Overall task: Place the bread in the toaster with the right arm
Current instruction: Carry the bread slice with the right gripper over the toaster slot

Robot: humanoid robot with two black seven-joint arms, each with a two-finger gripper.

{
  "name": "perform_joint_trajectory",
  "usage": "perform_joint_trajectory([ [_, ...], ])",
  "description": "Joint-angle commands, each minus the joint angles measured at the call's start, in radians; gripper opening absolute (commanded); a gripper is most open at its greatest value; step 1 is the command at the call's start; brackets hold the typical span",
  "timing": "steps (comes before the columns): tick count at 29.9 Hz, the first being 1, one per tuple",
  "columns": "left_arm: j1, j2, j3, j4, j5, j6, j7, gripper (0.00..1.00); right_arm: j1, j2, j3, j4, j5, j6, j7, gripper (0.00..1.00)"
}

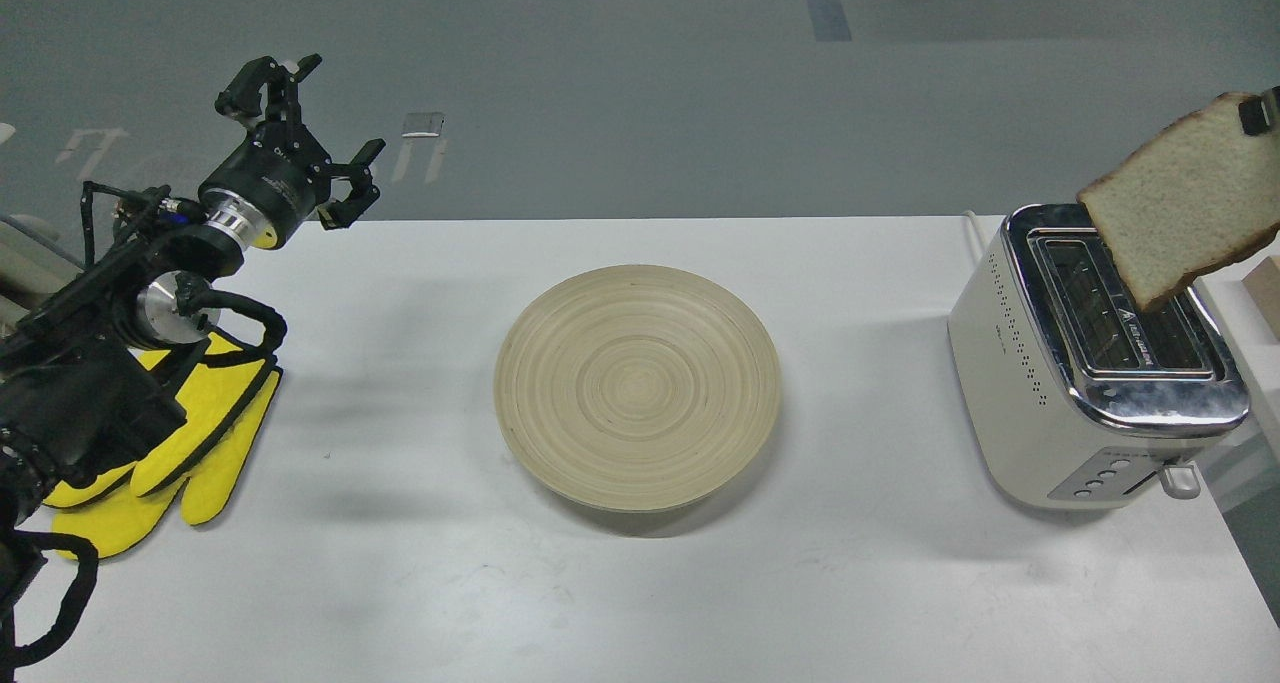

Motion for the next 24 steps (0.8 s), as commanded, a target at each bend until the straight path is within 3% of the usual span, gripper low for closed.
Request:
perform_joint_trajectory([
  [1,-0.002,-0.001,0.000,0.000,0.000,0.000,0.000,1.00,-0.018,0.002,-0.008,-0.001,-0.002,0.000,-0.004,0.00],
  [24,-0.002,-0.001,0.000,0.000,0.000,0.000,0.002,1.00,-0.121,0.023,0.012,-0.071,0.028,0.000,-0.010,0.00],
])
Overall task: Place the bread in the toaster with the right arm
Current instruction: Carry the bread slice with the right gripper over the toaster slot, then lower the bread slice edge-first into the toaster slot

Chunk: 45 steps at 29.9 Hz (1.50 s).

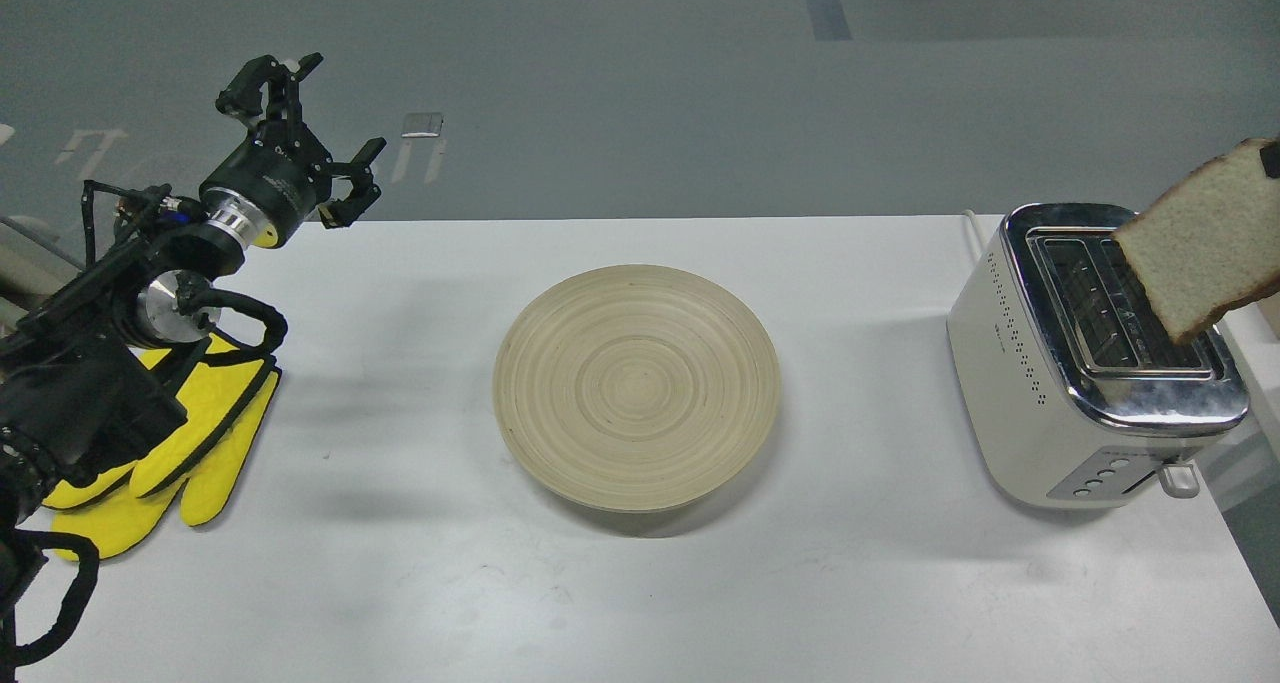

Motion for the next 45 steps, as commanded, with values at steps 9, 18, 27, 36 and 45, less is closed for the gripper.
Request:
perform_joint_trajectory([
  [9,0.000,0.000,0.000,0.000,0.000,0.000,0.000,1.00,-0.021,0.041,0.008,-0.003,0.097,0.000,-0.003,0.00],
  [18,0.000,0.000,0.000,0.000,0.000,0.000,0.000,1.00,-0.076,0.055,0.027,-0.036,0.098,0.000,-0.003,0.00],
  [27,0.000,0.000,0.000,0.000,0.000,0.000,0.000,1.00,-0.102,0.056,0.053,-0.037,0.123,0.000,-0.003,0.00],
  [36,0.000,0.000,0.000,0.000,0.000,0.000,0.000,1.00,-0.108,0.063,0.051,-0.037,0.121,0.000,-0.003,0.00],
  [45,0.000,0.000,0.000,0.000,0.000,0.000,0.000,1.00,-0.115,0.064,0.051,-0.036,0.123,0.000,-0.022,0.00],
])
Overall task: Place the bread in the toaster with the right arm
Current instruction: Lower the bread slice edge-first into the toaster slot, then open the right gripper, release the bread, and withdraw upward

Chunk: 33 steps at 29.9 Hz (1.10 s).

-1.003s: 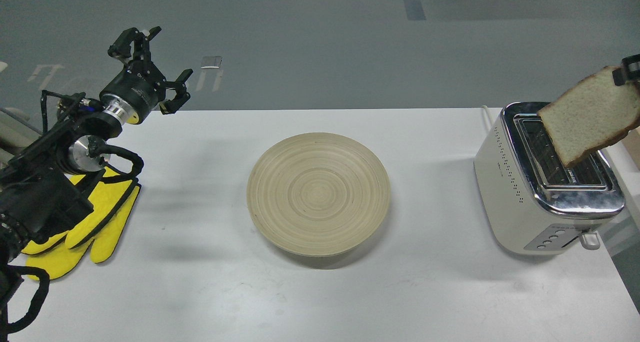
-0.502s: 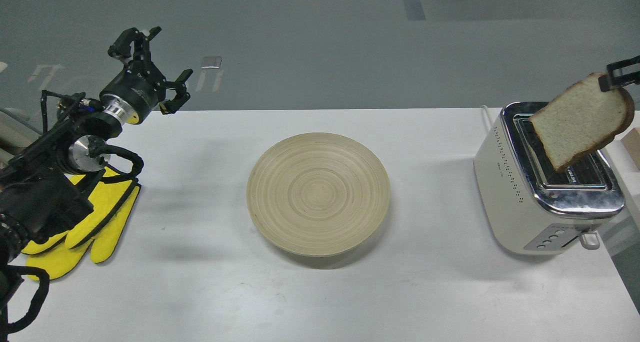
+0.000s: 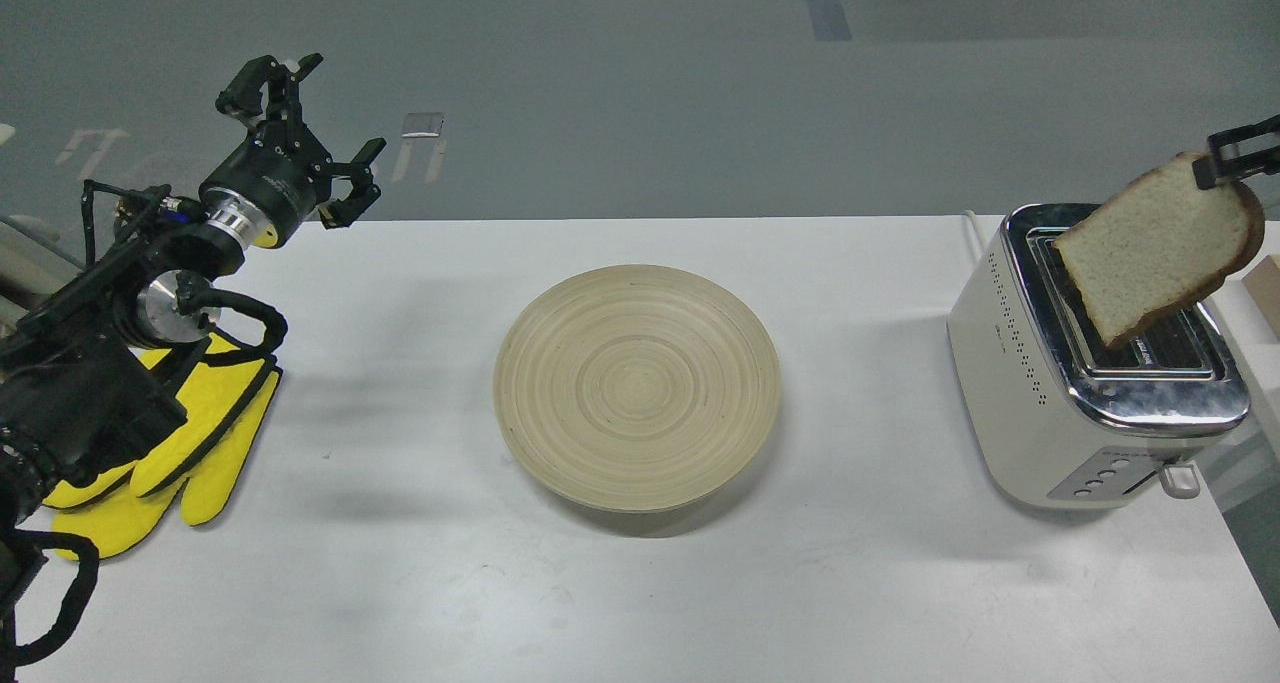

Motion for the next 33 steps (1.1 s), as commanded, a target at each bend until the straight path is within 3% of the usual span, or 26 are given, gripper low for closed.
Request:
perform_joint_trajectory([
  [1,0.000,0.000,0.000,0.000,0.000,0.000,0.000,1.00,-0.001,0.000,0.000,0.002,0.000,0.000,-0.009,0.00],
  [8,0.000,0.000,0.000,0.000,0.000,0.000,0.000,1.00,-0.016,-0.001,0.000,0.002,0.000,0.000,-0.011,0.02],
  [25,0.000,0.000,0.000,0.000,0.000,0.000,0.001,1.00,-0.034,0.000,0.001,0.002,0.002,0.000,-0.020,0.19],
  [30,0.000,0.000,0.000,0.000,0.000,0.000,0.000,1.00,-0.034,0.000,0.006,0.000,0.003,0.000,-0.022,0.41],
  [32,0.000,0.000,0.000,0.000,0.000,0.000,0.000,1.00,-0.034,0.000,0.014,0.000,0.018,0.000,-0.022,0.67],
  [33,0.000,0.000,0.000,0.000,0.000,0.000,0.000,1.00,-0.034,0.000,0.014,0.000,0.026,0.000,-0.022,0.72],
])
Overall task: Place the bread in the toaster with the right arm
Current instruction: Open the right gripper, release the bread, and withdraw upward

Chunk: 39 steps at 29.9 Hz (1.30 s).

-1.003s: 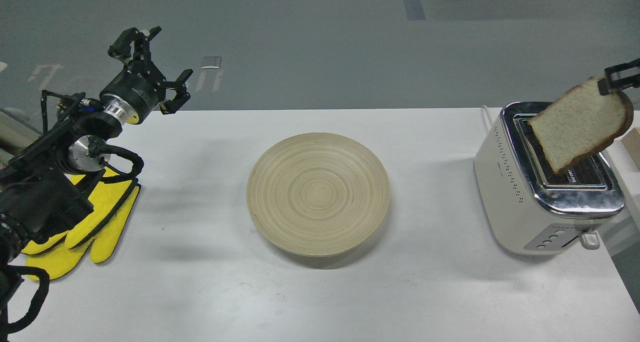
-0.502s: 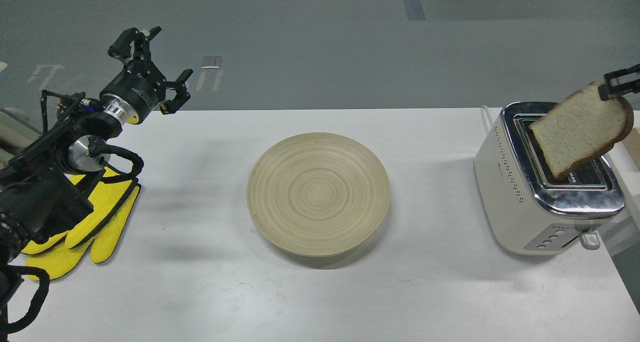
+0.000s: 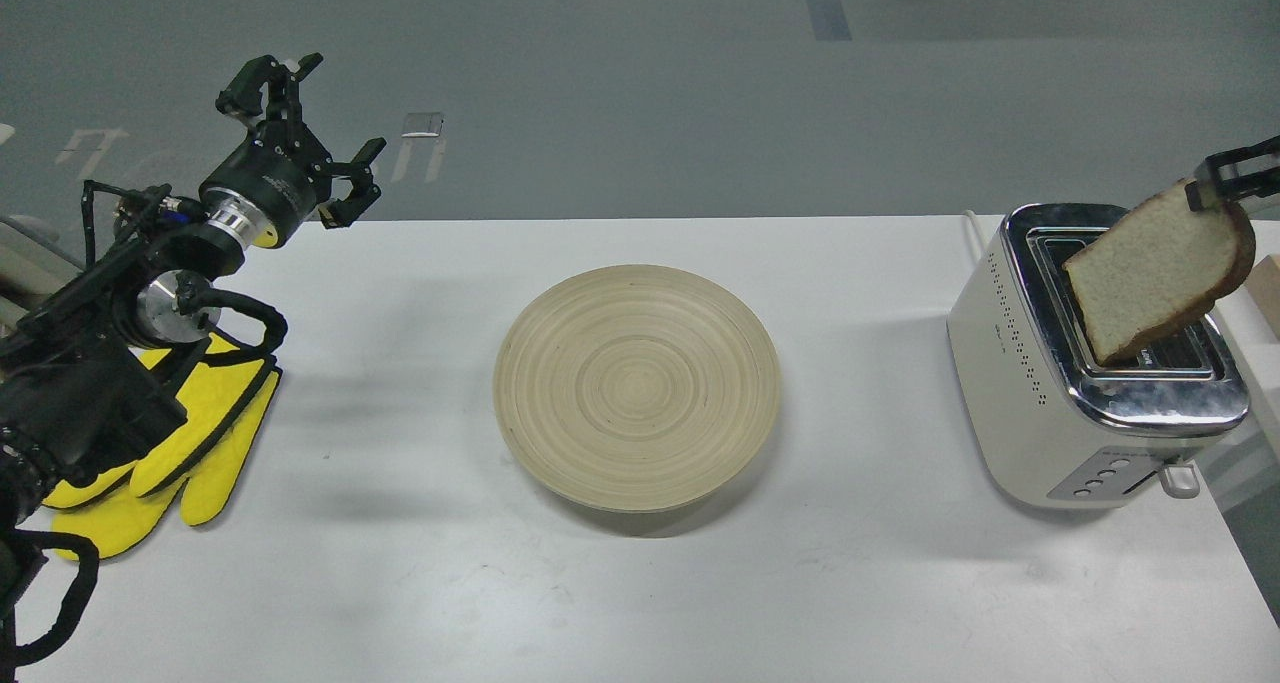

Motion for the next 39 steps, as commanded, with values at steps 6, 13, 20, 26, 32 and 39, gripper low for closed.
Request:
perform_joint_trajectory([
  [6,0.000,0.000,0.000,0.000,0.000,0.000,0.000,1.00,0.000,0.001,0.006,-0.003,0.048,0.000,-0.018,0.93],
  [13,0.000,0.000,0.000,0.000,0.000,0.000,0.001,1.00,0.003,-0.014,0.178,-0.121,0.126,0.000,-0.018,1.00],
  [20,0.000,0.000,0.000,0.000,0.000,0.000,0.001,1.00,-0.125,-0.034,0.429,-0.340,0.296,0.000,-0.018,1.00],
  [26,0.000,0.000,0.000,0.000,0.000,0.000,0.001,1.00,-0.418,-0.031,0.823,-0.526,0.405,-0.057,-0.017,1.00],
  [32,0.000,0.000,0.000,0.000,0.000,0.000,0.001,1.00,-0.820,0.070,1.384,-0.606,0.413,-0.235,-0.004,1.00],
  [39,0.002,0.000,0.000,0.000,0.000,0.000,0.001,1.00,-1.075,0.427,1.822,-0.891,0.412,-0.239,0.028,1.00],
])
